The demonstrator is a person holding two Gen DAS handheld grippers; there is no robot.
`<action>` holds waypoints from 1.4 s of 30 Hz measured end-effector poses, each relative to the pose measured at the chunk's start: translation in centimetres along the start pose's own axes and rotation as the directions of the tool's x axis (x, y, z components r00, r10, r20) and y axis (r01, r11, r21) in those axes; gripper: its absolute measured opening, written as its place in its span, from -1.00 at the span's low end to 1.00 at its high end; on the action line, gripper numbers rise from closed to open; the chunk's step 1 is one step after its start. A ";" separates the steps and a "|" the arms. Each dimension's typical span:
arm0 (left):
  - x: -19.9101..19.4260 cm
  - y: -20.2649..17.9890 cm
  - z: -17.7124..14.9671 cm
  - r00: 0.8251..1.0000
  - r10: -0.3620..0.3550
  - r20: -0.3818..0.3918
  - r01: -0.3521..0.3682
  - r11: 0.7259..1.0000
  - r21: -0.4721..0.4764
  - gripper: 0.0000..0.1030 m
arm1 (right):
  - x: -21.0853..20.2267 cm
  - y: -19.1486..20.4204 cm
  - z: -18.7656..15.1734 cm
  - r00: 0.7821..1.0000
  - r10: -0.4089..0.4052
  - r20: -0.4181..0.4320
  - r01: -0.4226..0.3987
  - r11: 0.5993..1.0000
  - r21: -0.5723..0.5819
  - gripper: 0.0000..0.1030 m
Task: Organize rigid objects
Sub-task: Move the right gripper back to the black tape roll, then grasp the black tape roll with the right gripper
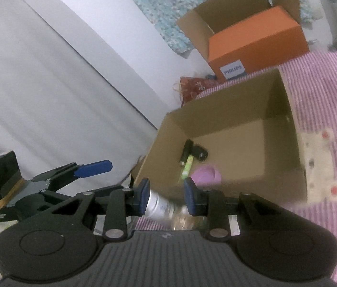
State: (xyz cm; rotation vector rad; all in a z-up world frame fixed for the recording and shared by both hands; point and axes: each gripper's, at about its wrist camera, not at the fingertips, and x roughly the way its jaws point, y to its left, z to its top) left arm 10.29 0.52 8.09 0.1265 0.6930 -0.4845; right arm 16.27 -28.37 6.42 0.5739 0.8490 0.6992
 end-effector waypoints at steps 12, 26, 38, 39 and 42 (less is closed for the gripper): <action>3.4 -2.9 -9.1 0.997 -0.010 -0.078 0.006 0.999 -0.049 0.68 | 0.8 -2.4 -8.7 0.994 -0.102 -0.043 0.105 0.992 0.074 -0.33; 8.5 -3.6 -12.0 0.986 0.004 -0.167 -0.007 1.000 -0.015 0.40 | 6.1 -2.8 -10.3 0.963 -0.249 -0.106 0.248 0.969 -0.020 -0.17; 9.9 -4.1 -11.8 0.982 0.015 -0.187 -0.009 1.000 0.029 0.26 | 9.3 -3.0 -10.4 0.946 -0.297 -0.134 0.287 0.954 -0.085 -0.17; 10.0 -4.0 -11.8 0.982 0.012 -0.187 -0.007 1.000 0.027 0.26 | 9.6 -3.0 -10.4 0.944 -0.299 -0.136 0.289 0.953 -0.089 -0.17; 10.3 -3.8 -11.8 0.982 0.006 -0.190 -0.002 1.000 0.023 0.28 | 10.4 -2.9 -10.6 0.942 -0.305 -0.140 0.292 0.951 -0.106 -0.22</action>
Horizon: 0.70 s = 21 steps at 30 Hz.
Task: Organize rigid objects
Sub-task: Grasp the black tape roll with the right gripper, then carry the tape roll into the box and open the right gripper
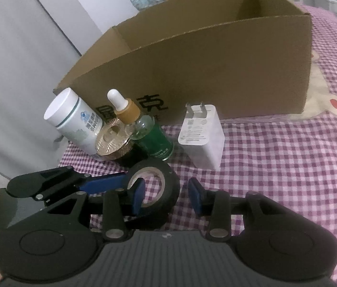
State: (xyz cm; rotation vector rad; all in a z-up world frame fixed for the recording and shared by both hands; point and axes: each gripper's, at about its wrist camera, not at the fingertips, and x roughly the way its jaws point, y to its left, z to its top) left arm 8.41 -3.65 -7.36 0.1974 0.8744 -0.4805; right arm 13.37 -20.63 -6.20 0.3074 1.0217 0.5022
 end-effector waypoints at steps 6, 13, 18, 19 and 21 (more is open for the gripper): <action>0.3 -0.2 0.2 1.000 0.010 0.006 -0.010 1.000 0.017 0.28 | 0.6 0.4 0.1 1.000 -0.005 0.013 0.006 0.999 -0.040 -0.30; 0.6 -0.3 0.2 1.000 0.014 0.022 -0.014 1.000 0.016 0.27 | 1.0 0.4 0.3 0.999 -0.032 0.028 0.034 0.997 -0.066 -0.51; 0.5 -0.2 0.2 1.000 0.009 0.022 -0.009 1.000 0.005 0.27 | 0.8 0.3 0.3 0.999 -0.037 0.035 0.039 0.997 -0.067 -0.56; 0.4 -0.2 0.2 1.000 0.008 0.023 -0.008 1.000 0.004 0.27 | 0.7 0.3 0.2 0.999 -0.038 0.037 0.040 0.997 -0.068 -0.56; 0.1 -0.4 0.2 1.000 0.007 0.028 -0.007 1.000 0.005 0.27 | 0.2 0.3 0.0 0.998 -0.040 0.043 0.044 0.996 -0.073 -0.56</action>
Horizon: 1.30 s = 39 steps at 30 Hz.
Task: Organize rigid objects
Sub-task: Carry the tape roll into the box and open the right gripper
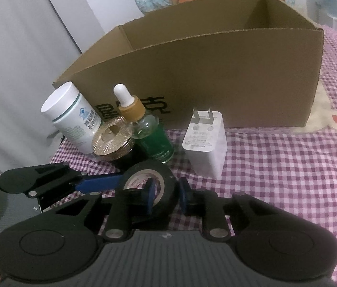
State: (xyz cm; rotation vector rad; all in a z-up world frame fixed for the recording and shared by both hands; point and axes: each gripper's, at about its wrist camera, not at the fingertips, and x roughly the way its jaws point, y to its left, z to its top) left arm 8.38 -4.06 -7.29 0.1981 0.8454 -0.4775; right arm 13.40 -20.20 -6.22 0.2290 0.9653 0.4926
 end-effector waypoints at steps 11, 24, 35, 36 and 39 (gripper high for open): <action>-4.5 -1.6 0.4 0.994 0.026 0.104 -0.029 0.999 0.023 0.26 | -4.5 1.4 -0.4 0.997 0.007 0.072 -0.005 1.000 -0.025 -0.56; -11.2 -1.0 7.8 0.956 0.054 0.289 -0.076 0.995 0.063 0.26 | -12.9 5.2 5.5 0.953 0.043 0.300 0.018 0.980 -0.198 -0.55; -5.9 4.3 15.8 0.997 0.012 0.080 -0.012 1.000 -0.001 0.27 | -7.7 2.8 15.6 0.983 0.096 0.156 -0.076 0.989 -0.129 -0.55; -4.9 4.7 16.5 0.999 0.014 0.051 -0.013 1.000 -0.003 0.27 | -6.8 2.4 16.3 0.986 0.099 0.132 -0.085 0.990 -0.111 -0.55; -1.7 6.1 18.0 0.999 0.016 -0.030 -0.017 1.000 -0.008 0.27 | -3.5 0.7 18.5 0.993 0.102 0.063 -0.098 0.994 -0.056 -0.55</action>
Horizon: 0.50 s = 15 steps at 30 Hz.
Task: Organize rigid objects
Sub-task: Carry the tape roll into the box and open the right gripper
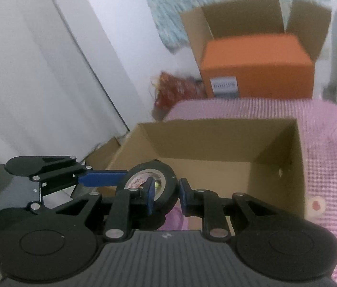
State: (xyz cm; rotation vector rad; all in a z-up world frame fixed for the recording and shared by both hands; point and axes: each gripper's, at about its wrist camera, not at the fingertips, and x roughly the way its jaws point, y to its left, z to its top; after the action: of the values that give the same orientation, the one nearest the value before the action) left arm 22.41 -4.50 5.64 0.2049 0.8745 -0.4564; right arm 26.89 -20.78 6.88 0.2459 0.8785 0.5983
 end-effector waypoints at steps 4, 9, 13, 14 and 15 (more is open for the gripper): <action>4.5 1.9 1.4 0.994 -0.008 -0.105 0.004 0.999 -0.041 0.27 | 4.4 -2.5 1.4 0.996 -0.001 -0.087 0.006 0.998 0.058 -0.55; 8.7 3.5 2.4 0.979 0.001 -0.206 -0.013 0.998 -0.058 0.27 | 9.5 -5.0 1.9 0.984 0.003 -0.180 0.018 0.993 0.115 -0.55; 11.2 4.4 2.7 0.963 0.017 -0.268 -0.037 0.997 -0.071 0.27 | 12.6 -6.1 2.1 0.973 0.000 -0.229 0.032 0.990 0.138 -0.55; 11.7 4.6 2.8 0.961 0.022 -0.276 -0.043 0.996 -0.072 0.27 | 13.2 -6.3 2.2 0.972 0.002 -0.237 0.034 0.989 0.147 -0.55; 12.1 4.8 2.8 0.958 0.028 -0.285 -0.050 0.996 -0.071 0.27 | 13.8 -6.5 2.2 0.970 0.005 -0.243 0.034 0.987 0.155 -0.55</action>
State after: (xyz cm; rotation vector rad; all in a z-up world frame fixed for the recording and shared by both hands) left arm 33.28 -4.89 -2.00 0.2189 1.1658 -0.3593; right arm 37.90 -17.96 -3.53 0.3136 1.1661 0.5527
